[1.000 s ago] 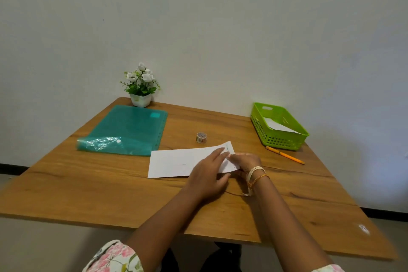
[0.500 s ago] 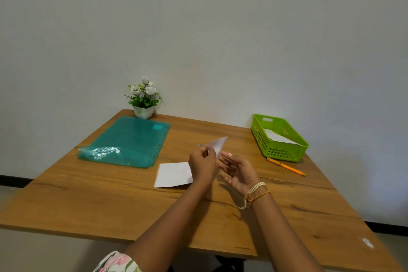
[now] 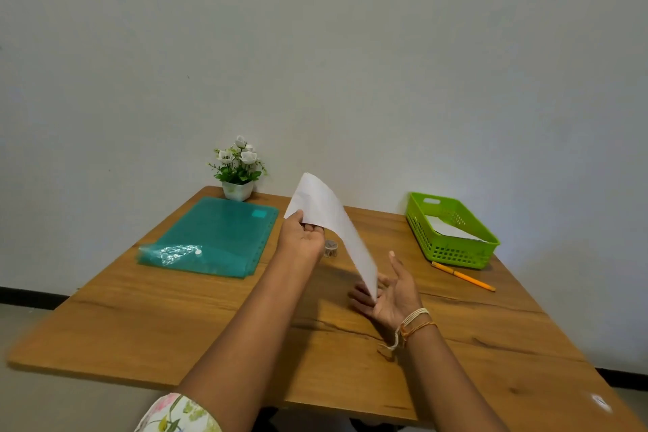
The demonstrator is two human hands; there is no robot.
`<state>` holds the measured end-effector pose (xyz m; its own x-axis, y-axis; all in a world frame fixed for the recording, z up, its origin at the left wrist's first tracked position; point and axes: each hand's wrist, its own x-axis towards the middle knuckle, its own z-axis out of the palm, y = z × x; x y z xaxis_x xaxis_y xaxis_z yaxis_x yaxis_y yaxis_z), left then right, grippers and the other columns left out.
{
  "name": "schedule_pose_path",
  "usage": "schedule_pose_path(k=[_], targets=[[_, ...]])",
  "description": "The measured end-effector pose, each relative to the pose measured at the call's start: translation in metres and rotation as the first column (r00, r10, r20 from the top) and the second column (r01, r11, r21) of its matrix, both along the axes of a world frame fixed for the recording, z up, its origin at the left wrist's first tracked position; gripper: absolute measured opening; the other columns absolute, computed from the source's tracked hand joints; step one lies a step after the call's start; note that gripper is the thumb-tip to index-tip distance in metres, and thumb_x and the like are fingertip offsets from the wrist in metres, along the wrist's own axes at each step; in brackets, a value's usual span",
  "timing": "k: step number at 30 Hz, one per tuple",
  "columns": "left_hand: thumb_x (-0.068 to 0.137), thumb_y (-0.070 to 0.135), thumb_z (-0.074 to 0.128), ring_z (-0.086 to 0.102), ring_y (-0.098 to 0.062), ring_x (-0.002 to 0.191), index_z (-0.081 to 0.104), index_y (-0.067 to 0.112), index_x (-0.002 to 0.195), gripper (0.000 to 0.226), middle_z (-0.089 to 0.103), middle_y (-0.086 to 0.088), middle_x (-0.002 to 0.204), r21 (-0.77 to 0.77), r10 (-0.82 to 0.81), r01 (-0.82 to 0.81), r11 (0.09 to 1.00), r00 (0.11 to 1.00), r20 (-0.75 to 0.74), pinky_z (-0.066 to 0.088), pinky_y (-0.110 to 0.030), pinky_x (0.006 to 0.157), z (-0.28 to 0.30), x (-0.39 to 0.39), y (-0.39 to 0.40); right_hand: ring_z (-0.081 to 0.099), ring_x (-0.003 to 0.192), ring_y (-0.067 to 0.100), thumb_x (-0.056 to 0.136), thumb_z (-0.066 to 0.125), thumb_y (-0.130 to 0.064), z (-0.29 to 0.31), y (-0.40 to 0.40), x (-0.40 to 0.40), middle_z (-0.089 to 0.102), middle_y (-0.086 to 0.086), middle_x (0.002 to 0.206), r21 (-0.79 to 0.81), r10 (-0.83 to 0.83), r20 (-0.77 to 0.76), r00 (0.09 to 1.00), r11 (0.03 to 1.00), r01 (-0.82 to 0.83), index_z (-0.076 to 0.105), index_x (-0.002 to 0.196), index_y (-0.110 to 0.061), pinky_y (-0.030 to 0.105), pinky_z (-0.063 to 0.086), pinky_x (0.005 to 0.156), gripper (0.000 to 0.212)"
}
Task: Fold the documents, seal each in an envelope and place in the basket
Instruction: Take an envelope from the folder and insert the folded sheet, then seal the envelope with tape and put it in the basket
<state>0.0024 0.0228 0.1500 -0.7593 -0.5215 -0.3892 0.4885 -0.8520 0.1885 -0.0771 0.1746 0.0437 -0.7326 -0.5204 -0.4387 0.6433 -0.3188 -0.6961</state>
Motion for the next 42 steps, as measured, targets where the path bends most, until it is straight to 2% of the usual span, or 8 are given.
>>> schedule_pose_path(k=[4,7,13,21,30,34,38,42], targets=[[0.101,0.003,0.043,0.054,-0.027,0.126,0.044,-0.001,0.136,0.035,0.054,-0.017,0.136,0.004,0.014,-0.014,1.000,1.000,-0.015,0.042,-0.035,0.103,0.005,0.004,-0.001,0.063,0.099,0.040,0.079,0.068,-0.045,0.002,-0.003,0.000,0.061,0.025,0.108,-0.109,-0.034,0.026,0.999,0.993,0.036,0.056,0.110,-0.008,0.053,0.052,0.084,0.050],[0.098,-0.001,0.047,0.056,-0.029,0.122,0.045,0.002,0.132,0.034,0.056,-0.018,0.134,-0.081,0.028,-0.021,0.996,0.996,0.080,0.046,-0.039,0.100,-0.005,0.007,-0.009,0.071,0.069,0.029,0.080,0.068,-0.006,0.008,-0.002,-0.005,0.066,0.020,0.095,-0.195,-0.189,0.037,0.981,0.962,0.193,0.051,0.122,-0.001,0.038,0.059,0.055,0.046],[0.088,0.005,0.066,0.065,-0.023,0.099,0.063,0.006,0.109,0.021,0.066,-0.010,0.110,-0.478,0.219,0.095,0.873,0.800,0.559,0.058,-0.032,0.079,-0.074,0.016,-0.034,0.064,0.084,0.028,0.074,0.079,-0.010,-0.002,0.002,-0.024,0.066,0.015,0.103,0.476,-0.193,-0.336,0.922,0.810,0.343,0.061,0.112,0.000,0.035,0.054,0.064,0.043],[0.087,0.003,0.059,0.059,-0.024,0.109,0.066,0.015,0.111,0.028,0.063,-0.006,0.120,-0.755,0.563,0.584,0.299,0.531,0.633,0.048,-0.032,0.093,-0.121,0.024,-0.045,0.052,0.120,0.031,0.076,0.078,-0.020,-0.013,0.009,-0.018,0.056,0.014,0.132,0.702,0.204,-0.666,0.717,0.497,0.511,0.052,0.129,-0.003,0.033,0.043,0.095,0.062],[0.091,0.022,0.052,0.047,-0.022,0.106,0.068,0.022,0.104,0.020,0.053,-0.005,0.114,-0.483,0.893,0.861,-0.160,0.335,0.300,0.038,-0.034,0.089,-0.139,0.024,-0.039,0.048,0.121,0.030,0.079,0.063,-0.054,-0.022,-0.007,-0.027,0.046,0.013,0.132,0.824,0.486,-0.545,0.683,0.158,0.545,0.057,0.124,-0.014,0.037,0.044,0.097,0.060],[0.095,0.031,0.051,0.045,-0.021,0.117,0.064,0.022,0.116,0.027,0.052,-0.005,0.127,-0.489,0.876,0.809,-0.326,0.454,0.166,0.034,-0.037,0.098,-0.143,0.011,-0.029,0.044,0.120,0.032,0.076,0.062,-0.049,-0.016,-0.022,-0.024,0.046,0.013,0.128,0.786,0.501,-0.566,0.655,0.087,0.612,0.058,0.116,-0.016,0.040,0.041,0.096,0.052],[0.098,0.028,0.048,0.043,-0.019,0.128,0.060,0.020,0.124,0.030,0.050,-0.003,0.139,-0.531,0.759,0.713,-0.458,0.625,0.185,0.031,-0.037,0.107,-0.145,-0.006,-0.018,0.043,0.121,0.028,0.082,0.060,-0.028,-0.015,-0.050,-0.023,0.050,0.009,0.126,0.684,0.579,-0.674,0.459,0.253,0.685,0.059,0.118,-0.019,0.038,0.038,0.097,0.037],[0.097,0.030,0.044,0.054,-0.018,0.113,0.063,0.019,0.114,0.027,0.063,-0.001,0.120,-0.476,0.677,0.674,-0.565,0.709,0.200,0.041,-0.035,0.097,-0.149,-0.014,-0.025,0.044,0.123,0.028,0.088,0.056,-0.022,-0.005,-0.082,-0.034,0.051,0.009,0.129,0.705,0.686,-0.649,0.331,0.377,0.601,0.053,0.127,-0.025,0.039,0.038,0.099,0.039]])
